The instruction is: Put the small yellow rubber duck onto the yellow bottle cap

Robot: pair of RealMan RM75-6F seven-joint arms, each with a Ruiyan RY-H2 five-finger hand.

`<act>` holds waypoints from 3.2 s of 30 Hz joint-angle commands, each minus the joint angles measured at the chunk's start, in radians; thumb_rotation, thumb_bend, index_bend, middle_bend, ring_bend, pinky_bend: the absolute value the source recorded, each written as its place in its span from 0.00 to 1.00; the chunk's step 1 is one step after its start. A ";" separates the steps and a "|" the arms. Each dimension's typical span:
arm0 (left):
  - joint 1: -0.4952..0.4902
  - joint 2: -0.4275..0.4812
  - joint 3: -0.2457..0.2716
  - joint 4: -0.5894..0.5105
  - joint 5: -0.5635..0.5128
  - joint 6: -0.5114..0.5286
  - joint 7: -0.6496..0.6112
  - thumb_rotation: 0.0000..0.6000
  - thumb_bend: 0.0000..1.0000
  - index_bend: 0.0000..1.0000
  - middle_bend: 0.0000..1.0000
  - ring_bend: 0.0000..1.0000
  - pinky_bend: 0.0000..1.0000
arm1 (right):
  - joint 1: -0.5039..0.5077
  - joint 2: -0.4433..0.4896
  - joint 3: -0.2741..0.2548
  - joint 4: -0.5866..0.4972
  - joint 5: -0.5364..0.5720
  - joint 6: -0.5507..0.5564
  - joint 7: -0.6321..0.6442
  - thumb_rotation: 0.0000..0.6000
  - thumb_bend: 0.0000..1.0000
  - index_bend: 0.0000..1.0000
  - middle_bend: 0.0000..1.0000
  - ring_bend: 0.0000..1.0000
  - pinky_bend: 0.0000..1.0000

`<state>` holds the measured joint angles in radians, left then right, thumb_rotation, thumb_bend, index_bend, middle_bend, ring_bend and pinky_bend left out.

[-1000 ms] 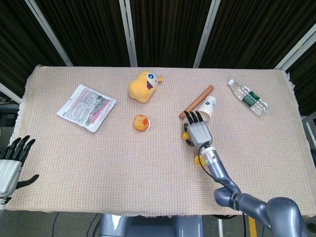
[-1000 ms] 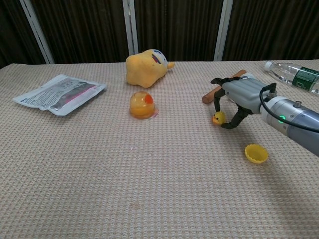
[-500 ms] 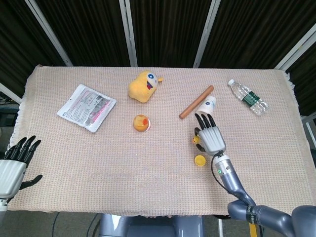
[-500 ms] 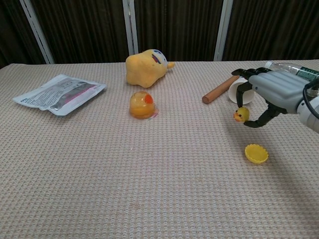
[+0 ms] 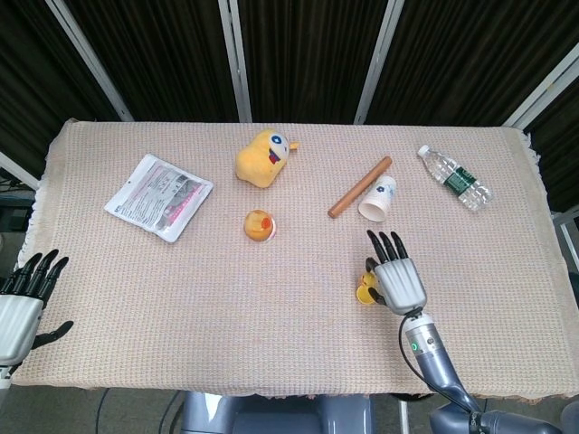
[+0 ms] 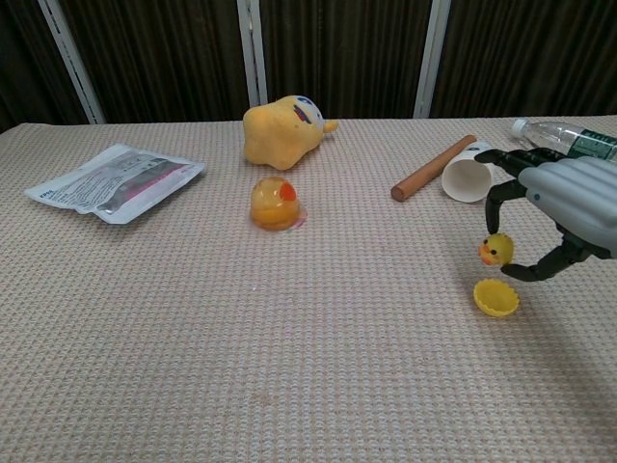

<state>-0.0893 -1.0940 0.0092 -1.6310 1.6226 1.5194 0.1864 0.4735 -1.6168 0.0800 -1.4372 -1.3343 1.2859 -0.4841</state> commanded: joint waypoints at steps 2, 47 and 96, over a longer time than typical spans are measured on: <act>0.000 0.001 -0.001 0.002 -0.003 -0.001 -0.006 1.00 0.00 0.00 0.00 0.00 0.19 | -0.010 -0.009 -0.004 -0.013 -0.008 0.013 -0.009 1.00 0.21 0.49 0.00 0.00 0.00; 0.005 0.001 -0.001 0.005 -0.006 0.003 -0.012 1.00 0.00 0.00 0.00 0.00 0.19 | -0.027 -0.098 -0.004 0.077 -0.026 -0.048 0.023 1.00 0.21 0.49 0.00 0.00 0.00; 0.015 0.003 -0.004 -0.002 -0.012 0.016 0.014 1.00 0.00 0.00 0.00 0.00 0.20 | -0.061 -0.076 -0.003 0.131 -0.047 -0.056 0.149 1.00 0.21 0.47 0.00 0.00 0.00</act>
<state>-0.0739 -1.0908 0.0050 -1.6325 1.6108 1.5350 0.1999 0.4126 -1.6932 0.0766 -1.3064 -1.3807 1.2298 -0.3362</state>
